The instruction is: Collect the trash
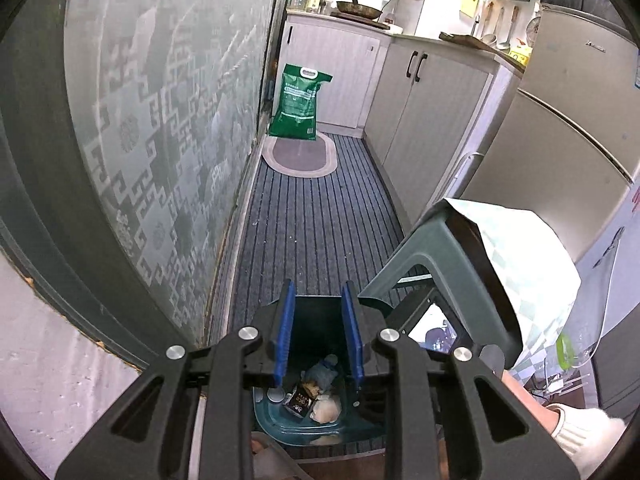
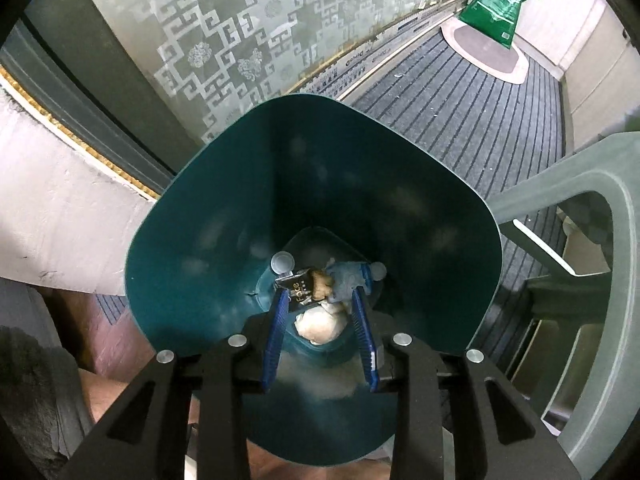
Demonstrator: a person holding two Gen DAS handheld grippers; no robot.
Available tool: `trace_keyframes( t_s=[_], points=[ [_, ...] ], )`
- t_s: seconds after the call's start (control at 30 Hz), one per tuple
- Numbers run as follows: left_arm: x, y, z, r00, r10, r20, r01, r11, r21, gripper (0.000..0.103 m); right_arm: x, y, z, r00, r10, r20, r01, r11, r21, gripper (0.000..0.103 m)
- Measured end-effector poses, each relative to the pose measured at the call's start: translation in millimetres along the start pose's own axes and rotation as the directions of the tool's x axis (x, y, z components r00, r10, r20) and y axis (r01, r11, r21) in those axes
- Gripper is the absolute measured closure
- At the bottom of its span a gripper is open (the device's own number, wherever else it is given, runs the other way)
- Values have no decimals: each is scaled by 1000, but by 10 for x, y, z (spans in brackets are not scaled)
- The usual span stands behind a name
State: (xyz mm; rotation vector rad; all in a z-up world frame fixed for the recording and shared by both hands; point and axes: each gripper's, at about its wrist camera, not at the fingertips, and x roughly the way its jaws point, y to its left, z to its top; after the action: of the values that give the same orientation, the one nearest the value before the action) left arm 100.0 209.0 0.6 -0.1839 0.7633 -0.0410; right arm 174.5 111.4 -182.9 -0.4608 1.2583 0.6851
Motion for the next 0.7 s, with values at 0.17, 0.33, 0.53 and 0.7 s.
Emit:
trace_keyframes(
  t_s=[0.17, 0.33, 0.53, 0.7],
  points=[
    [-181, -94, 36, 999, -4, 40, 4, 1000, 16, 71, -235, 68, -38, 999, 6, 49, -6, 1000, -11, 70],
    [-367, -213, 82, 997, 12, 83, -16, 999, 42, 66, -774, 71, -70, 987, -4, 163, 4, 1000, 1, 70],
    [-646, -379, 67, 990, 36, 137, -46, 996, 70, 57, -1529, -74, -248, 953, -40, 301, 29, 999, 41, 70],
    [-703, -538, -39, 988, 59, 140, -68, 996, 59, 40, -2163, -281, -554, 897, -85, 434, 45, 994, 100, 56]
  ],
)
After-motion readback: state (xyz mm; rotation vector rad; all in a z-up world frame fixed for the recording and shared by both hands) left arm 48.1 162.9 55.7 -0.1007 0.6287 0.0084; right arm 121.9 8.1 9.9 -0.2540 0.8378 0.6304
